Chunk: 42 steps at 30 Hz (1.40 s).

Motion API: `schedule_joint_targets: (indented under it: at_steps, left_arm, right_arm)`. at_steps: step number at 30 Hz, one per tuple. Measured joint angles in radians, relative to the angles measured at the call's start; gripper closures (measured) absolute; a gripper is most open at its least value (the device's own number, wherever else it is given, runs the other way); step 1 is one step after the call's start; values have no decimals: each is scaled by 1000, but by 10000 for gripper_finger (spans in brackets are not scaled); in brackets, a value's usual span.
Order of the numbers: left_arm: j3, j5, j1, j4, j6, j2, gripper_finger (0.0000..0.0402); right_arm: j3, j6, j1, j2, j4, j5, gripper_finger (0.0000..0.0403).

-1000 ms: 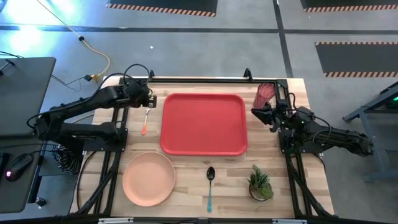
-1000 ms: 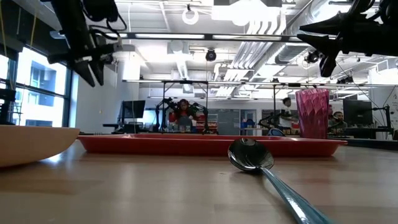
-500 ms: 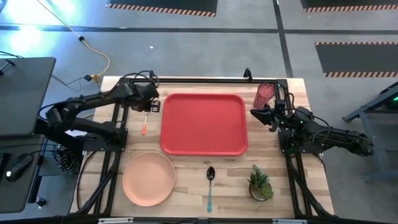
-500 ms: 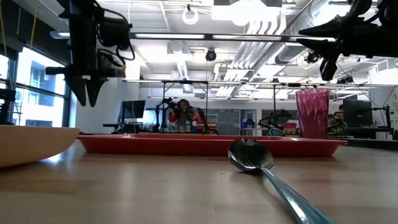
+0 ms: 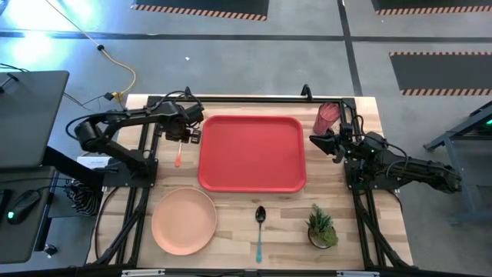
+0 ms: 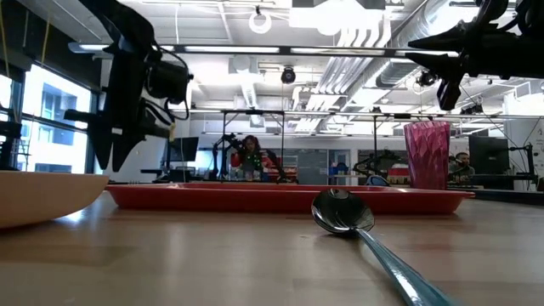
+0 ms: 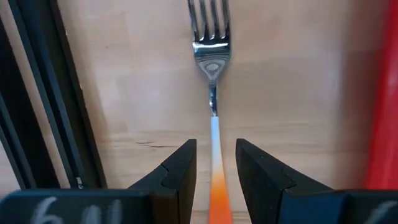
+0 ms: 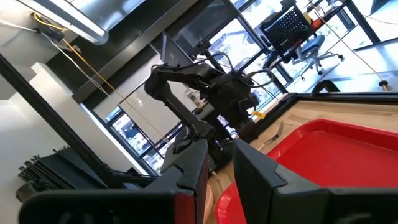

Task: Pick and place plate/cup/fork/spoon on tray
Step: Put the fork on the tray

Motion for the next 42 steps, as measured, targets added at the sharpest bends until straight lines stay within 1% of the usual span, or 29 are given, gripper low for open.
schedule_joint_targets:
  at_steps: [5,16,22,29,33,37,42]
  left_arm:
    - [0,3,25,5,33,46,298]
    - [0,48,68,41,72,108,298]
    - [0,50,81,57,90,141,298]
    - [1,50,95,63,125,207,298]
    - [5,48,94,74,134,220,300]
    - [2,57,94,90,157,215,322]
    - [2,72,94,99,207,215,375]
  right_arm:
    - [0,0,0,0,-4,0,336]
    - [0,0,0,0,-4,0,336]
    - [0,0,0,0,-5,0,336]
    - [0,0,0,0,-4,0,336]
    - [0,0,0,0,-5,0,336]
    - [0,0,0,0,-5,0,336]
    - [0,0,0,0,-5,0,336]
